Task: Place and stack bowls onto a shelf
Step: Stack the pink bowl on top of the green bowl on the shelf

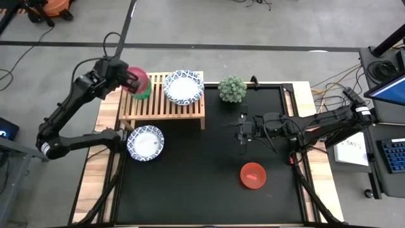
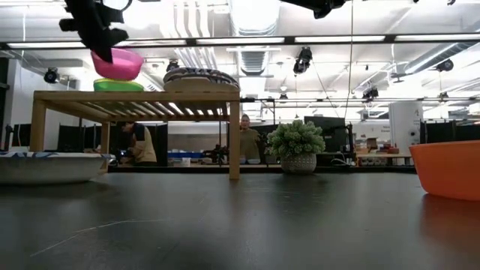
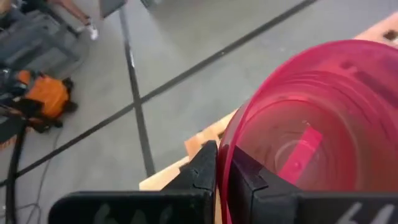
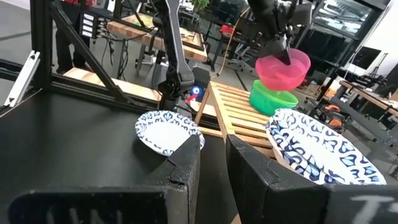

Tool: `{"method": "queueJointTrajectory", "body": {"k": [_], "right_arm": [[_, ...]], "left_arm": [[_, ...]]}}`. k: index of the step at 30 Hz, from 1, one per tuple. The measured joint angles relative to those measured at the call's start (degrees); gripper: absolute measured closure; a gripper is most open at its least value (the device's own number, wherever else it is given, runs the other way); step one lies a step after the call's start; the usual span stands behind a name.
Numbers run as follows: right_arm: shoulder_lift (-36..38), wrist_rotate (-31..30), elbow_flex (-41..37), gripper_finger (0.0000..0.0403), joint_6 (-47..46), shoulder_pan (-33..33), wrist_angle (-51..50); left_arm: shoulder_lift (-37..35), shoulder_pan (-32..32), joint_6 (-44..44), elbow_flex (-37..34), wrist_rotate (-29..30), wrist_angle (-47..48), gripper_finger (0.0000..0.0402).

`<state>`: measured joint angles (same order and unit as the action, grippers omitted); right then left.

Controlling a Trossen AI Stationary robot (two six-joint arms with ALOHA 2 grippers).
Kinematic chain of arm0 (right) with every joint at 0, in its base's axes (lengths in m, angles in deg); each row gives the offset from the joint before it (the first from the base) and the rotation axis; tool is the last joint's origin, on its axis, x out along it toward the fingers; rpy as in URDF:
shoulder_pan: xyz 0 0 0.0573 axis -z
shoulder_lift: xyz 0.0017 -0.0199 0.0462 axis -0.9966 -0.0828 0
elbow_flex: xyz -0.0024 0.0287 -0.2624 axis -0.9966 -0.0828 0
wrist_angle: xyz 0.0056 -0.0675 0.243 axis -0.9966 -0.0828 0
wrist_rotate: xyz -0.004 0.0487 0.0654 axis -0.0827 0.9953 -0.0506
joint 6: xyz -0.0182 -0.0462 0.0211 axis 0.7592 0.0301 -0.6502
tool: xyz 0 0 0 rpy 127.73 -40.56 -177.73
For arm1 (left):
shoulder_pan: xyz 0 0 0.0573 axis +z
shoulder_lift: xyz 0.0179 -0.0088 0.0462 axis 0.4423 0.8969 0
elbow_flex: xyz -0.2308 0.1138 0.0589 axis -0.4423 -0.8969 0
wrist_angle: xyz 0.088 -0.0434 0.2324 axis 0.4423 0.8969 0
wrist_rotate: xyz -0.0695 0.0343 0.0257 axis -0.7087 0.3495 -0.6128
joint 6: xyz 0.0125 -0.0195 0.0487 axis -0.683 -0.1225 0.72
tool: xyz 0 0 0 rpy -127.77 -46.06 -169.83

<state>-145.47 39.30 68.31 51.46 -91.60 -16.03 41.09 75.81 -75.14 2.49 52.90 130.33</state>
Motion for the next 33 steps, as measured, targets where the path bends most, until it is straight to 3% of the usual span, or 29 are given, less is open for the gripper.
{"method": "queueJointTrajectory", "body": {"k": [6,12,22,33], "right_arm": [[-0.1,0.0,0.0,0.0335,0.0,0.1,-0.1],[-0.2,0.0,0.0,0.0335,-0.5,0.1,-0.1],[-0.2,0.0,0.0,0.0335,-1.1,0.1,-0.1],[-0.2,0.0,0.0,0.0335,-1.0,0.1,-0.7]], "left_arm": [[-0.9,-0.9,-1.5,1.3,-4.5,1.4,0.0401],[0.1,-0.9,-5.3,1.1,-5.1,0.0,0.0401],[3.7,-2.2,-9.2,1.0,3.0,-0.2,0.0399],[3.7,-2.3,-9.5,1.0,3.5,-0.2,0.0337]]}}
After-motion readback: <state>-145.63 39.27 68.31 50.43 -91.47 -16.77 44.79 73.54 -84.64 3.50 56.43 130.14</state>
